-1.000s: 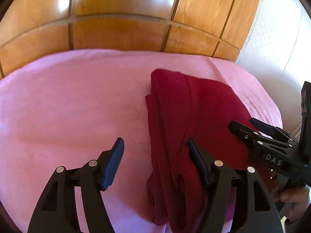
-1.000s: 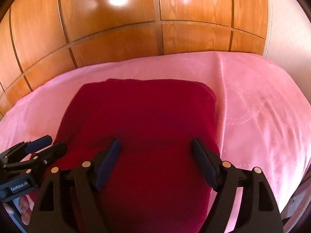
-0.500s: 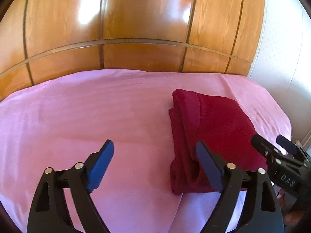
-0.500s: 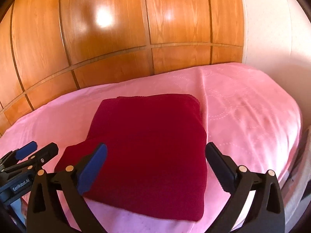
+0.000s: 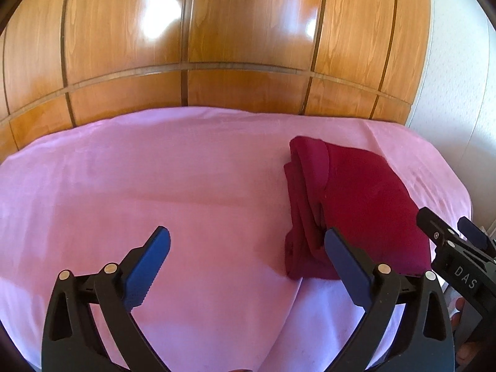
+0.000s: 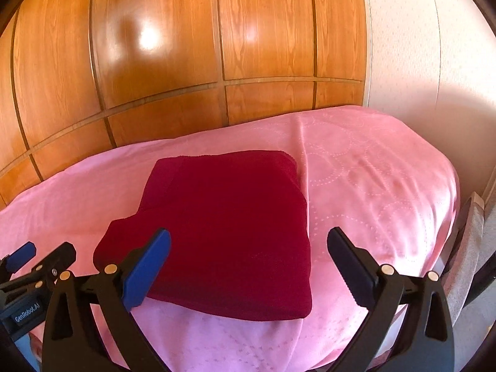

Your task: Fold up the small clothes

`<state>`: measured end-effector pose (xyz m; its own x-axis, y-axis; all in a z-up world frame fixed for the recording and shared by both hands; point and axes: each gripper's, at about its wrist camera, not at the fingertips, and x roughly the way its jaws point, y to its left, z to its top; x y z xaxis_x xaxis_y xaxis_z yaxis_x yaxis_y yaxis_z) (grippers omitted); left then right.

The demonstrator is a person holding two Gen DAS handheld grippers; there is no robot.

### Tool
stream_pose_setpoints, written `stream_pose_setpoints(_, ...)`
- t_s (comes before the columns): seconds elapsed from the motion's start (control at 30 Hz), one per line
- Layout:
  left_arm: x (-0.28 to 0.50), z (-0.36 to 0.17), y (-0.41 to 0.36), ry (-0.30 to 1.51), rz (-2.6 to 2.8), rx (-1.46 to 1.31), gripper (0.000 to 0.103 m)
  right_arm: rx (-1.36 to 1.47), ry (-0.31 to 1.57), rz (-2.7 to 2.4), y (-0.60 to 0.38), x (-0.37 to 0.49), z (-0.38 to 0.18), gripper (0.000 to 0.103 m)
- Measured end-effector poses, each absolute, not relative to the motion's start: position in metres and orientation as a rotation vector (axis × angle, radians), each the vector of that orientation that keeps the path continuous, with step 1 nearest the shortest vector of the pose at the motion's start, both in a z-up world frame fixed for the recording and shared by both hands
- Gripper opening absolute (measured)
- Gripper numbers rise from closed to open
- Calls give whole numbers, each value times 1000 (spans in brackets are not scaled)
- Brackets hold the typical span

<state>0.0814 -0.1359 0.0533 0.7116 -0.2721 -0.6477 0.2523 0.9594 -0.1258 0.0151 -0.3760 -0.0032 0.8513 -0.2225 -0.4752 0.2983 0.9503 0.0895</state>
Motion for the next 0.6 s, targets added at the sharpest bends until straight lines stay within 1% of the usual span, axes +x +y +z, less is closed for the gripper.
stream_pose_setpoints(0.6, 70, 64, -144, 684, -269, -4, 99, 174, 474, -270, -373, 9, -5, 101)
